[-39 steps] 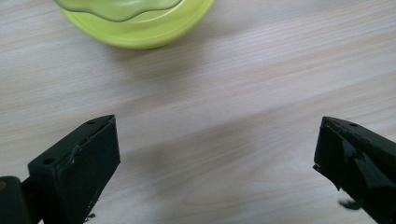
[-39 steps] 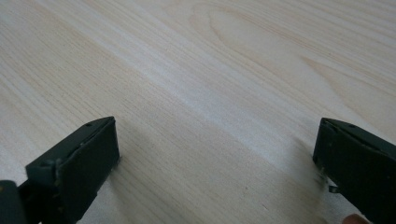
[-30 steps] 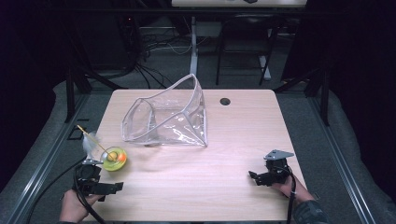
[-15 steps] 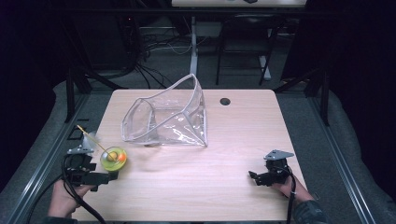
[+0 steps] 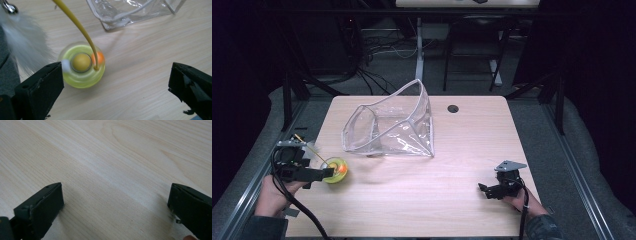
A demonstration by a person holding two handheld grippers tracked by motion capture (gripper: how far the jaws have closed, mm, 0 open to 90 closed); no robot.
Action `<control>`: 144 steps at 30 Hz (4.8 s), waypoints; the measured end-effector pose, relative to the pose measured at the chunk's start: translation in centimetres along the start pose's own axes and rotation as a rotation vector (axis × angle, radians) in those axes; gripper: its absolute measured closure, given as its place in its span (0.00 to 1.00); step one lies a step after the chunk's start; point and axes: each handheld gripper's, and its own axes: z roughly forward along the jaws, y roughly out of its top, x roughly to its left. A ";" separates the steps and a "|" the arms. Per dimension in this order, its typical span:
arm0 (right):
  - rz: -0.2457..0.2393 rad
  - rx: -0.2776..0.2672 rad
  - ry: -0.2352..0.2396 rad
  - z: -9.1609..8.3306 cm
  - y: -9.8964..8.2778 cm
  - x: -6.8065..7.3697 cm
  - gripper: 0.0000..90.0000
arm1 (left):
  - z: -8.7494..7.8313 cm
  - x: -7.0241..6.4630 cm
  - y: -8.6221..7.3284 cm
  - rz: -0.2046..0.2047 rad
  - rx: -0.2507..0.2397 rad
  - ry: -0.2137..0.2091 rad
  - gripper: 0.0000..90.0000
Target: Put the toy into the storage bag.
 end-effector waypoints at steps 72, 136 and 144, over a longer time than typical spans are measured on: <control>0.001 0.000 -0.001 0.0 0.0 0.0 0.00 | -1.5 1.9 4.4 0.133 0.085 0.004 0.98; 0.000 0.003 0.001 0.0 0.0 0.0 0.00 | -6.8 1.9 11.7 0.225 0.144 0.100 0.98; -0.001 0.004 0.002 0.0 0.0 0.0 0.00 | -6.5 2.5 13.0 0.213 0.152 0.126 0.98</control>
